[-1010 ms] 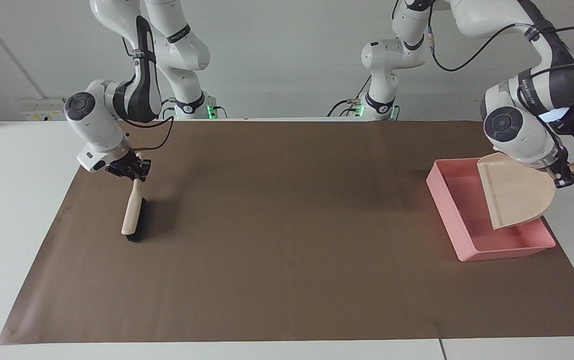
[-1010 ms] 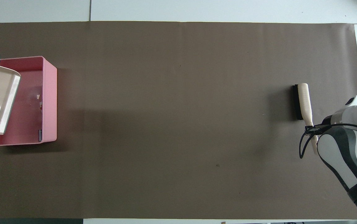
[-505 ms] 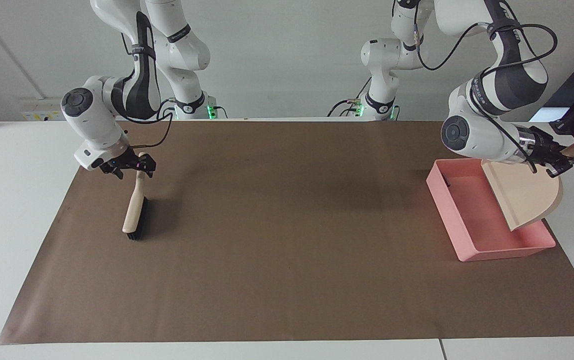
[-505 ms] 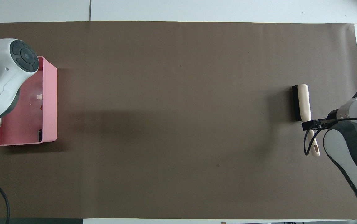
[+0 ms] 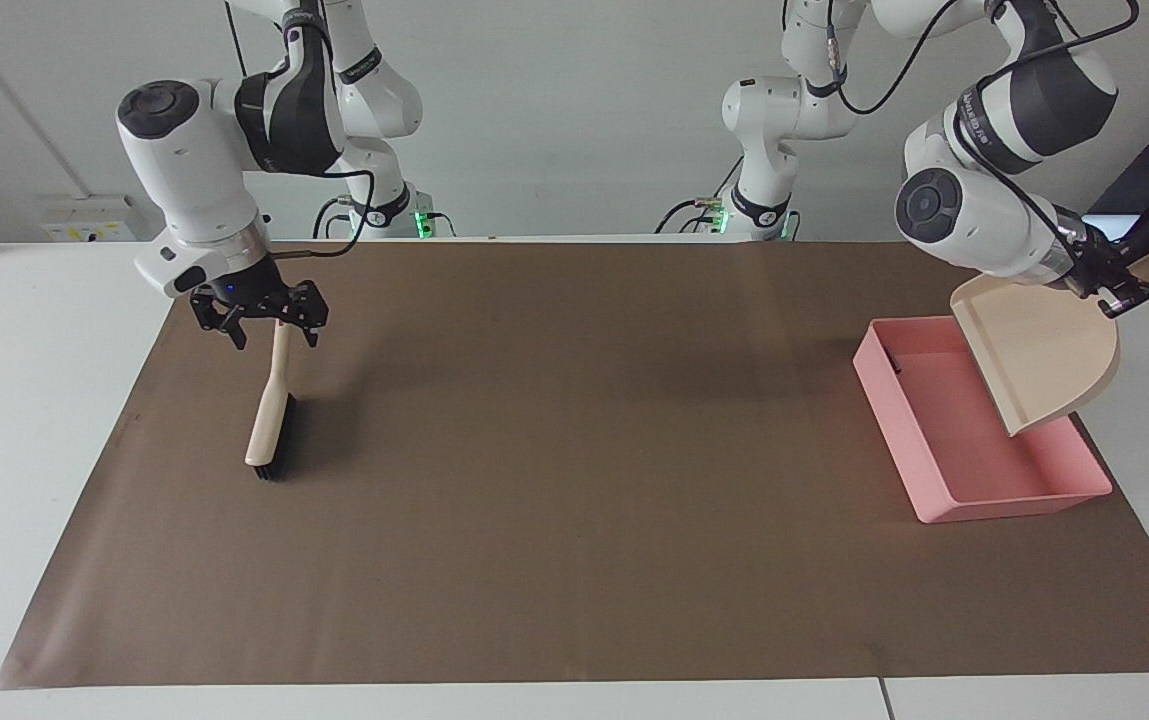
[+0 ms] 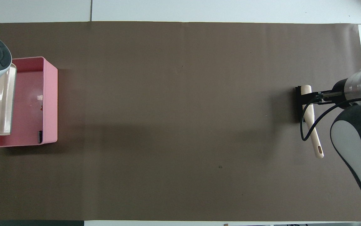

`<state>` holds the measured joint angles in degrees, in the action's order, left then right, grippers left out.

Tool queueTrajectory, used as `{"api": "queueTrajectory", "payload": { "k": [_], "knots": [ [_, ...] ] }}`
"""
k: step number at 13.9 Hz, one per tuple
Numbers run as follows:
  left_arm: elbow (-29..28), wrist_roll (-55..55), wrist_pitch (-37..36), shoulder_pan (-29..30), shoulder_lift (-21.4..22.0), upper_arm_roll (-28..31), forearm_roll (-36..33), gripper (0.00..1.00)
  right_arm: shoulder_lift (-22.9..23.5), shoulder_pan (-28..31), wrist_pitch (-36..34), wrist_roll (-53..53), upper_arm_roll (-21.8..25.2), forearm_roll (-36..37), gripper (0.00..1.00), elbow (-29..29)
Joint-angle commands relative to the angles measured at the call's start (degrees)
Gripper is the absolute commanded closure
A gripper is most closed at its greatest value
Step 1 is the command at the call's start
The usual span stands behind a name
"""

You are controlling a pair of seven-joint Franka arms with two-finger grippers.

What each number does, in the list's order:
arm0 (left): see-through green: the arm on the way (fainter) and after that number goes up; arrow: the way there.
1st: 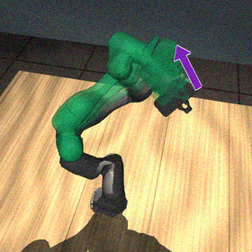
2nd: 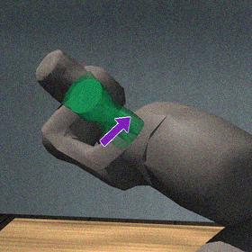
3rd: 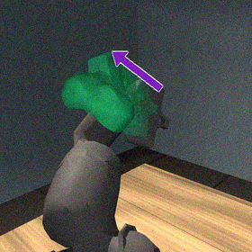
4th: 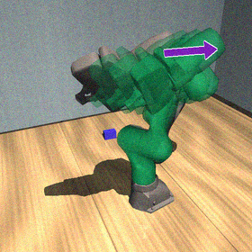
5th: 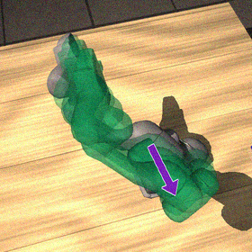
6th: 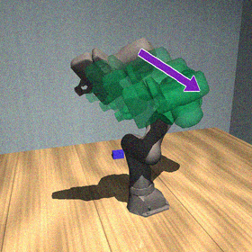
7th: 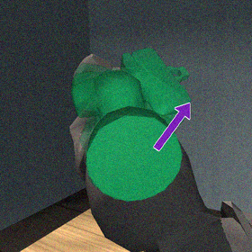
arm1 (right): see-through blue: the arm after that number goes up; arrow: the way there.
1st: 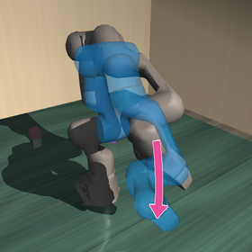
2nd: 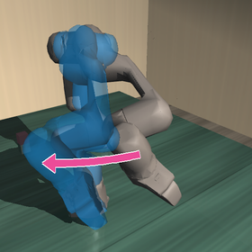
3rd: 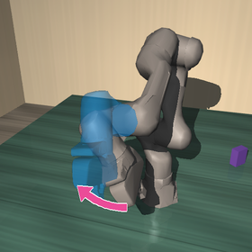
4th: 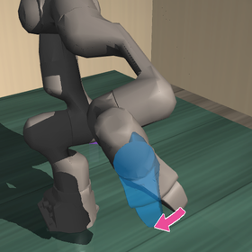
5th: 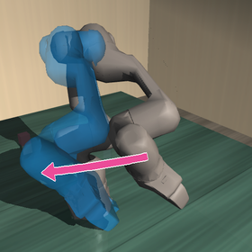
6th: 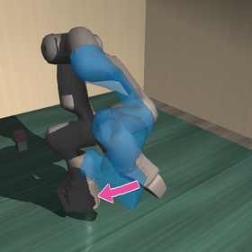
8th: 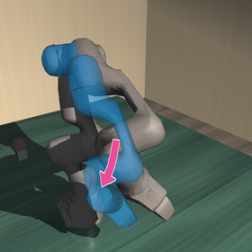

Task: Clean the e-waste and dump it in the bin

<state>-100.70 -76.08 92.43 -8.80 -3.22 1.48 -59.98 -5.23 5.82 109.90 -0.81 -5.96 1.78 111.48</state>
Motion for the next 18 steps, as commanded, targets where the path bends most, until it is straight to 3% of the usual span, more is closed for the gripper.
{"api": "queueTrajectory", "payload": {
  "k": [1,3,6,9,12,18],
  "knots": [
    [-1.16,-0.65,3.01,-0.69,1.46,0.28,10.71,1.0,2.23,0.95,-10.71,4.82,-0.02,0.95,0.0,-12.2],
    [-2.12,-0.12,3.37,-1.57,1.73,0.1,19.07,1.0,3.9,1.65,-20.21,8.26,0.07,-0.01,0.0,-21.08],
    [-6.24,2.58,5.21,-7.88,1.55,0.1,25.69,1.0,4.09,1.92,-27.8,11.79,0.51,0.42,0.0,-26.65],
    [-10.64,8.93,11.09,-11.76,0.77,0.1,32.45,1.0,2.77,2.28,-28.16,11.09,2.25,0.25,0.0,-24.12],
    [-16.17,9.28,20.92,-12.12,0.06,0.1,36.15,1.0,2.33,-7.01,-27.82,10.91,11.28,-0.02,0.0,-22.7],
    [-18.38,11.31,25.95,-12.82,-2.92,0.19,36.68,1.0,1.98,-6.62,-27.55,8.55,11.85,-0.02,0.0,-22.01]
  ]
}}
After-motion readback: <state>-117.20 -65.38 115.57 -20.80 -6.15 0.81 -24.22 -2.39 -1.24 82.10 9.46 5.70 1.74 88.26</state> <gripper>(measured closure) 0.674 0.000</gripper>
